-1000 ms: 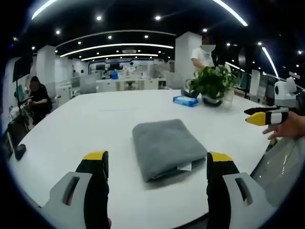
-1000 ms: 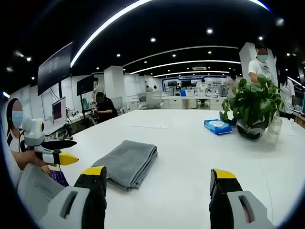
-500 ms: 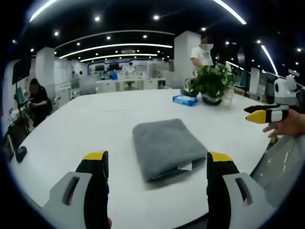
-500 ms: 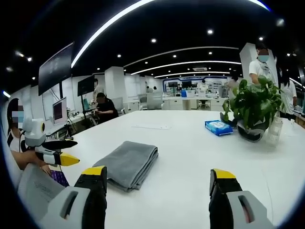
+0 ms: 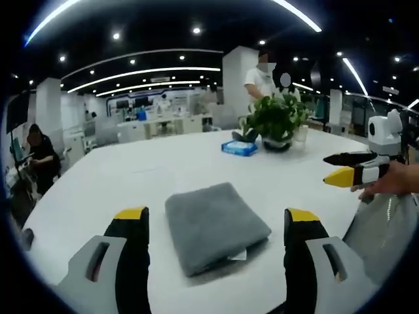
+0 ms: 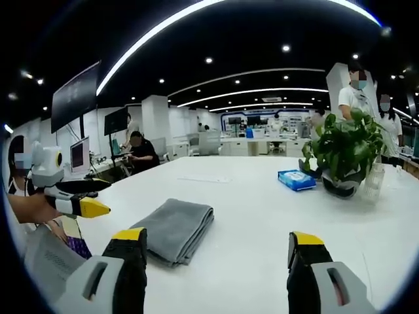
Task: Open the folded towel by lifting each exposed corner and separating the folded layers until the towel lies flat within the target outline without major curled edges
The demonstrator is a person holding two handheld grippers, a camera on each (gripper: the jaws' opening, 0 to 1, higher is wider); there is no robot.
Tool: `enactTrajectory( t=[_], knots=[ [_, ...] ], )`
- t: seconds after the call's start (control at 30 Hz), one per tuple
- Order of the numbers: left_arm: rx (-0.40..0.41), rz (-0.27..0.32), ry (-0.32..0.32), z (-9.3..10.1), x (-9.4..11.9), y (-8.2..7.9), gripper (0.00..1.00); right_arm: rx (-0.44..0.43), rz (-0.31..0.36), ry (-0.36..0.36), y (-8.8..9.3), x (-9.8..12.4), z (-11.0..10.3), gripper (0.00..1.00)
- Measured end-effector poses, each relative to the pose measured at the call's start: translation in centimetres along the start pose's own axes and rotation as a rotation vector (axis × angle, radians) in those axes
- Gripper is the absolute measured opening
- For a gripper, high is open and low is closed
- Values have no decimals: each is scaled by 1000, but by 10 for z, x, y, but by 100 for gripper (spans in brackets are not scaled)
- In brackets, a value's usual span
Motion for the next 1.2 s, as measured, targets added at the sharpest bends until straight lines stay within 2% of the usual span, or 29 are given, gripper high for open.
enactTrajectory(
  t=[0.1, 0.27, 0.43, 0.57, 0.67, 0.73, 0.9, 1.03, 1.2],
  knots=[
    [0, -15, 22, 5, -13, 2, 84, 11, 3, 18, -1, 1, 2, 89],
    [-20, -60, 94, 25, -41, 9, 83, 3, 8, 51, -2, 3, 8, 87],
    [-4, -63, 140, 37, -64, 12, 82, -2, 5, 65, -1, 3, 10, 86],
    [-3, -74, 168, 43, -82, 19, 81, 54, -1, 96, -2, 4, 12, 85],
    [-22, -85, 180, 45, -90, 26, 79, 49, -7, 102, 0, 4, 13, 85],
    [-20, -114, 191, 46, -97, 36, 77, 43, -17, 102, 1, 4, 13, 85],
    [-16, -143, 197, 47, -102, 50, 75, 43, -46, 98, 6, 3, 13, 83],
    [21, -159, 208, 49, -105, 58, 74, 39, -63, 96, 8, 2, 13, 83],
    [-134, -196, 220, 52, -104, 65, 67, 57, -76, 89, 9, 1, 11, 82]
  ],
)
Point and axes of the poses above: the point that each gripper's makers call its tool centre point, and the gripper's own axes: x roughly backward along the fingers, z roughly to its right, y roughly out of its underside, the point moved 9 cm from there along x, roughly backward along the fingers, and after that the axes turned 8 degrees about z, right-handed, at the moved point
